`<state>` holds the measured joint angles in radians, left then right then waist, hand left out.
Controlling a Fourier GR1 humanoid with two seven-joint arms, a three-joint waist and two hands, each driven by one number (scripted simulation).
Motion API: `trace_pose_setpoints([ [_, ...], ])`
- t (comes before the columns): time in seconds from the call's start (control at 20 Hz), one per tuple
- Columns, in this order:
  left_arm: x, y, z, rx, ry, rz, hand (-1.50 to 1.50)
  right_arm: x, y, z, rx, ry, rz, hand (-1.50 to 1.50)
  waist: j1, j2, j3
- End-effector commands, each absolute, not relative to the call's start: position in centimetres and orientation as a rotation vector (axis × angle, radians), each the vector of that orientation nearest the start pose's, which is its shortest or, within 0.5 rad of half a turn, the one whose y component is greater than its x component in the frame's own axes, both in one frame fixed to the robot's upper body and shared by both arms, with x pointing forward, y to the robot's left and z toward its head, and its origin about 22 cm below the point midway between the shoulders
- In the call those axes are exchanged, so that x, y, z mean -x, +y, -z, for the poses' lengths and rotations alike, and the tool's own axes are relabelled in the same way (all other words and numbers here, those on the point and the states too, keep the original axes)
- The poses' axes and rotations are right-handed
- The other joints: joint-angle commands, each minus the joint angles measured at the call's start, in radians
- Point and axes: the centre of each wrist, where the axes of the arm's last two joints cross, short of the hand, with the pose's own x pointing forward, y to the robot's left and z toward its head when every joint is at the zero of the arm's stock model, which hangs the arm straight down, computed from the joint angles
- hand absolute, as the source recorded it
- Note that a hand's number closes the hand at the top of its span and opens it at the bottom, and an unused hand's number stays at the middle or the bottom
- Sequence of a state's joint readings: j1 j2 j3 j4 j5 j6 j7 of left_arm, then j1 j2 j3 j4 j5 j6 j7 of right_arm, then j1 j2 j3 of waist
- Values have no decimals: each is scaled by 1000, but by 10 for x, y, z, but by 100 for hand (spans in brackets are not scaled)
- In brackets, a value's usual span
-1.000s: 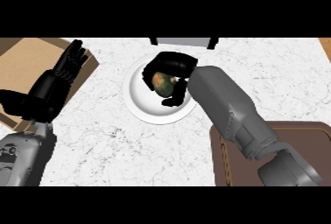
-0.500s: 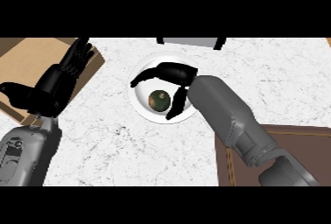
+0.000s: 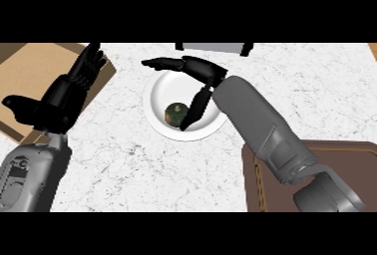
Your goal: Pick the squash from the tray and place it in the plate
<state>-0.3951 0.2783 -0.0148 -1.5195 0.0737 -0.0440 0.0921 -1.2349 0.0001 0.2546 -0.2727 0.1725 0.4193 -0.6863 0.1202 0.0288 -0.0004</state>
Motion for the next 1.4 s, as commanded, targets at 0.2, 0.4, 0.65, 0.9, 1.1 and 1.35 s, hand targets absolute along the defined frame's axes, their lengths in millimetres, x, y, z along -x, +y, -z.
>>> trace_pose_setpoints([
  [0.2, -319, 258, -112, -78, -1785, 316, 0, -464, -108, -117, -669, -1736, -972, -150, -27, 9, 1],
  [0.4, -323, 252, -124, -57, -1815, 317, 0, -469, -130, -123, -648, -1750, -910, -150, -9, 21, 2],
  [0.65, -321, 246, -124, -42, -1829, 315, 0, -476, -166, -142, -628, -1770, -918, -150, 7, 31, 3],
  [0.9, -316, 239, -112, -40, -1820, 319, 0, -478, -199, -150, -583, -1779, -918, -150, 21, 40, 4],
  [1.1, -324, 236, -130, -18, -1842, 348, 0, -480, -213, -163, -551, -1796, -918, -150, 27, 50, 6],
  [1.35, -325, 238, -131, -12, -1847, 321, 0, -478, -226, -162, -520, -1830, -924, -150, 35, 55, 6],
])
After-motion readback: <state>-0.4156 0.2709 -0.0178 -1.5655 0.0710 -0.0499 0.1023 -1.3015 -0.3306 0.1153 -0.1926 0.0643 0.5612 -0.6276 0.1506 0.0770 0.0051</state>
